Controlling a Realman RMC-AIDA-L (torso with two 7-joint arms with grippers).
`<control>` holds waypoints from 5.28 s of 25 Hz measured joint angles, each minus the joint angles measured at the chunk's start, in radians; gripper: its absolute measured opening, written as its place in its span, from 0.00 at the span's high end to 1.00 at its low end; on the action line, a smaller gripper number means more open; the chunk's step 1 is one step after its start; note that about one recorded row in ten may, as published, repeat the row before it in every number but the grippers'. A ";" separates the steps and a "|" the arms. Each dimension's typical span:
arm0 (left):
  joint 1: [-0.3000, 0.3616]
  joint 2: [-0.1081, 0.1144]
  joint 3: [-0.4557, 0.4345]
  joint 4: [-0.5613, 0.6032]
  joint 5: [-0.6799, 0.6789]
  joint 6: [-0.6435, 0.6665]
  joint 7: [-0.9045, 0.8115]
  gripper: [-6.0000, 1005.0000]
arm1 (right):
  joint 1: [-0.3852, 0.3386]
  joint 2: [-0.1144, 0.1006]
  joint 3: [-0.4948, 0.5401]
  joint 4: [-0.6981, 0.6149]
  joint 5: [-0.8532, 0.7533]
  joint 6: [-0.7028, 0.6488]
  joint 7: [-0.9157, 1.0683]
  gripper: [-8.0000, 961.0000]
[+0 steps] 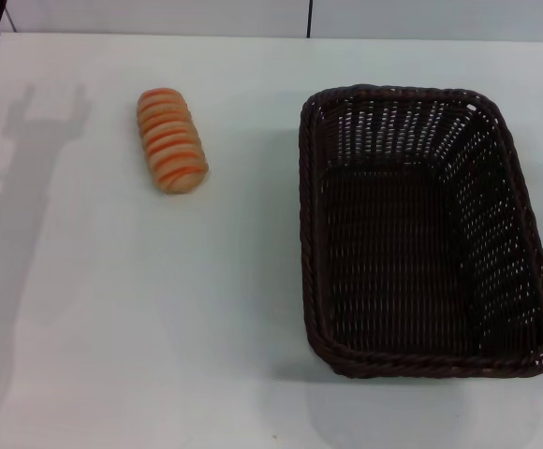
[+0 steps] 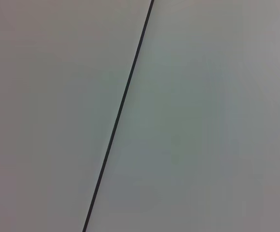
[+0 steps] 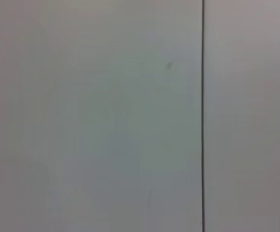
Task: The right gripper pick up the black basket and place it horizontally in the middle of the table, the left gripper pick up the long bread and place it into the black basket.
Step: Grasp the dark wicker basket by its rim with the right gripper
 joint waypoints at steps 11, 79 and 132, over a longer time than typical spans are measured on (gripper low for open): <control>0.003 0.004 -0.006 -0.011 0.037 -0.007 -0.004 0.23 | -0.026 -0.003 -0.010 0.006 0.000 -0.043 0.038 0.33; 0.049 0.005 -0.061 -0.013 0.038 0.054 0.010 0.23 | 0.042 -0.001 0.268 1.435 -0.286 2.620 0.250 0.21; 0.060 0.013 -0.085 -0.016 0.038 0.075 0.012 0.23 | 0.073 -0.002 0.204 1.328 -0.213 2.765 0.367 0.25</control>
